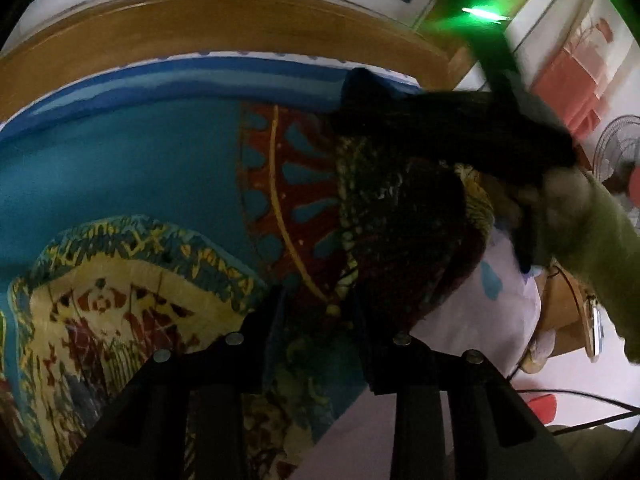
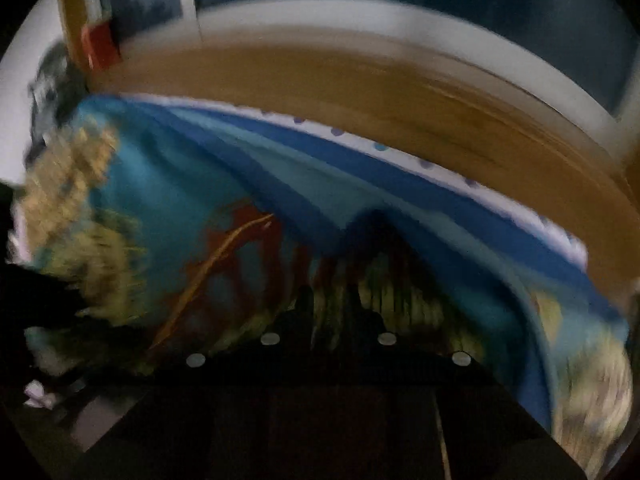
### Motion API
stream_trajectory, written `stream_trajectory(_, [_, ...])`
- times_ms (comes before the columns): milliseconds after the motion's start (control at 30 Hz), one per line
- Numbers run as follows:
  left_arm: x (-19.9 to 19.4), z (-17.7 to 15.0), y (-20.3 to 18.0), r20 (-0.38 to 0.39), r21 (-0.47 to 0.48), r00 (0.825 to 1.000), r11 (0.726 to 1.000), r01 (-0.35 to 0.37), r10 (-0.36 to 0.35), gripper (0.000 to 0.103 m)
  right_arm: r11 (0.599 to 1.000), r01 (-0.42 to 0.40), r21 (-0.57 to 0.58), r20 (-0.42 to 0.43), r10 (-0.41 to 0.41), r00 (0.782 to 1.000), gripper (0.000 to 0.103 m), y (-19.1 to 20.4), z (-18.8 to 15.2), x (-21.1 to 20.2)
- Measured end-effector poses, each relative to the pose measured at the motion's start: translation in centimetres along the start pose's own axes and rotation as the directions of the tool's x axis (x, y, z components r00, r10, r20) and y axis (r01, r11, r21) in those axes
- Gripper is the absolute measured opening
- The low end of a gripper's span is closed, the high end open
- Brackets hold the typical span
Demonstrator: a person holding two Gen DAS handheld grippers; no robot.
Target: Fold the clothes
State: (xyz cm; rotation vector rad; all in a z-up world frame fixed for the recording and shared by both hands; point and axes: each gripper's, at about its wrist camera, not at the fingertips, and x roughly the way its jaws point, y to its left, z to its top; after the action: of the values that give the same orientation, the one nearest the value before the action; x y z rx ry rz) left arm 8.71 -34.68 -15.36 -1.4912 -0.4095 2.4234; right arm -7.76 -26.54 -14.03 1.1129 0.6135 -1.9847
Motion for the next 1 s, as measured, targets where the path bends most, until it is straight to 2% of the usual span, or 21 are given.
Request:
stream_trajectory(33, [0.0, -0.1, 0.0, 0.002, 0.002, 1.000, 1.000, -0.001, 0.001, 0.032, 1.000, 0.016, -0.011, -0.015, -0.017, 1.000, 0.014, -0.1, 0.8, 1.1])
stream_trajectory(100, [-0.2, -0.4, -0.1, 0.008, 0.013, 1.000, 1.000, -0.001, 0.001, 0.032, 0.999, 0.037, 0.029, 0.009, -0.037, 0.999, 0.014, -1.1, 2.3, 1.8])
stream_trajectory(267, [-0.7, -0.8, 0.1, 0.011, 0.021, 1.000, 1.000, 0.020, -0.020, 0.032, 0.967, 0.136, 0.214, 0.021, -0.144, 0.989, 0.014, -5.4, 4.9, 3.8])
stream_trajectory(400, [-1.6, 0.0, 0.9, 0.021, -0.005, 0.999, 0.999, 0.033, -0.033, 0.032, 0.954, 0.128, 0.272, 0.038, -0.144, 0.989, 0.011, -6.4, 5.1, 3.9])
stream_trajectory(500, [-2.5, 1.8, 1.7, 0.059, 0.018, 0.998, 1.000, 0.008, -0.009, 0.032, 0.950, 0.103, 0.294, 0.032, -0.117, 0.993, 0.015, -6.5, 4.8, 3.7])
stream_trajectory(600, [-2.7, 5.1, 3.0, 0.102, 0.048, 0.995, 0.998, -0.030, 0.025, 0.032, 0.961, 0.100, 0.258, 0.014, -0.107, 0.994, 0.018, -5.9, 4.8, 3.2])
stream_trajectory(733, [-1.6, 9.8, 5.2, 0.155, 0.051, 0.986, 0.997, -0.063, 0.054, 0.032, 0.972, 0.081, 0.222, 0.015, -0.087, 0.996, 0.033, -5.0, 4.8, 2.0])
stream_trajectory(867, [0.9, 13.4, 8.0, 0.148, 0.005, 0.983, 0.994, -0.111, 0.109, 0.033, 0.972, 0.063, 0.225, 0.043, -0.074, 0.996, 0.034, -4.1, 4.1, -0.4])
stream_trajectory(933, [1.9, 14.0, 9.1, 0.127, -0.023, 0.984, 0.992, -0.124, 0.125, 0.033, 0.971, 0.057, 0.232, 0.055, -0.071, 0.996, 0.036, -3.5, 3.2, -1.8])
stream_trajectory(1000, [2.3, 14.1, 9.8, 0.141, -0.038, 0.982, 0.992, -0.119, 0.123, 0.033, 0.967, 0.056, 0.247, 0.066, -0.074, 0.995, 0.036, -3.0, 1.9, -3.0])
